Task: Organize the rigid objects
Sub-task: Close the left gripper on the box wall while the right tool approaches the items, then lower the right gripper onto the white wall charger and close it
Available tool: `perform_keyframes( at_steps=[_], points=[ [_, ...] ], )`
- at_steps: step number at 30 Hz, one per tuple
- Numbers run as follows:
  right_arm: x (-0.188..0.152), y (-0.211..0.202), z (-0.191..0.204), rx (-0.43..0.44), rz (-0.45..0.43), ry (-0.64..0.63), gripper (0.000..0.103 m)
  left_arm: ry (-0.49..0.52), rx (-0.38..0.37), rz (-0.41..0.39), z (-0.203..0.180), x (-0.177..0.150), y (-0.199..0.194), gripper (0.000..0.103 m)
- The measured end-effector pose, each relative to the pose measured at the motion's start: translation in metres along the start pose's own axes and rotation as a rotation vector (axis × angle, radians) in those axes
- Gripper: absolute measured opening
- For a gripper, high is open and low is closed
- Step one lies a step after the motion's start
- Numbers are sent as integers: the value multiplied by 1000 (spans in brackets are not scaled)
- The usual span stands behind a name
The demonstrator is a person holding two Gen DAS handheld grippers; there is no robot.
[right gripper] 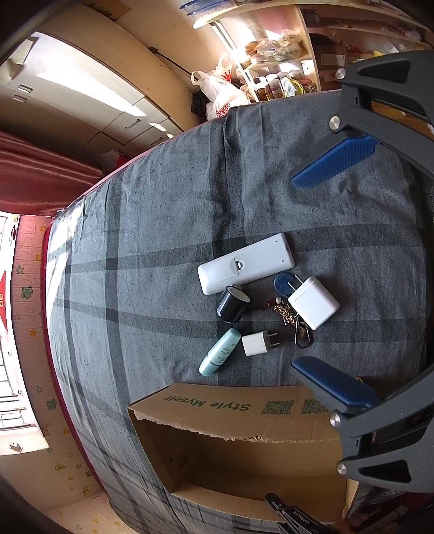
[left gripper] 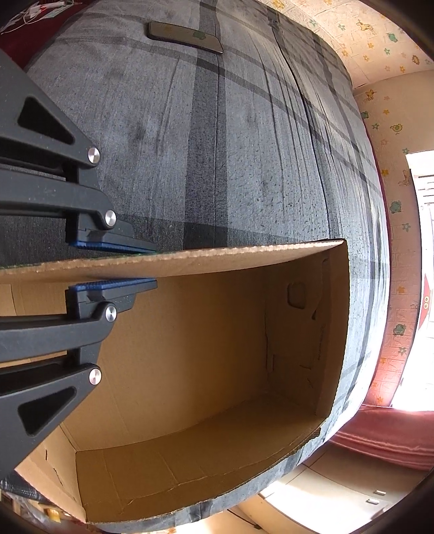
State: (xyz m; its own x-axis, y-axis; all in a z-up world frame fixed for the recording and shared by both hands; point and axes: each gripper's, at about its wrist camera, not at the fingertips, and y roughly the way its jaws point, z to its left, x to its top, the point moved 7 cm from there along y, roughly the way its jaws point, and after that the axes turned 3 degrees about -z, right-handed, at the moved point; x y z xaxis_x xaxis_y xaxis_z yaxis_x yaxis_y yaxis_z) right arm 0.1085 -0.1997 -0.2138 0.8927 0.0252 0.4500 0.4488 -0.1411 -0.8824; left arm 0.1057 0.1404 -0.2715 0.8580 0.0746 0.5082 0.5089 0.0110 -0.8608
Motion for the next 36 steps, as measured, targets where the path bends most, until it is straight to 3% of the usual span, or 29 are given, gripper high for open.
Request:
perform_keyframes(
  at_steps=[24, 35, 36],
  points=[
    [-38, 93, 19, 31, 86, 69, 102, -4, -8, -7, 0, -1, -1, 15],
    [-41, 105, 22, 52, 119, 96, 96, 7, 4, -6, -3, -1, -1, 15],
    [-42, 106, 23, 56, 126, 98, 87, 7, 4, -6, -3, -1, -1, 15]
  ],
)
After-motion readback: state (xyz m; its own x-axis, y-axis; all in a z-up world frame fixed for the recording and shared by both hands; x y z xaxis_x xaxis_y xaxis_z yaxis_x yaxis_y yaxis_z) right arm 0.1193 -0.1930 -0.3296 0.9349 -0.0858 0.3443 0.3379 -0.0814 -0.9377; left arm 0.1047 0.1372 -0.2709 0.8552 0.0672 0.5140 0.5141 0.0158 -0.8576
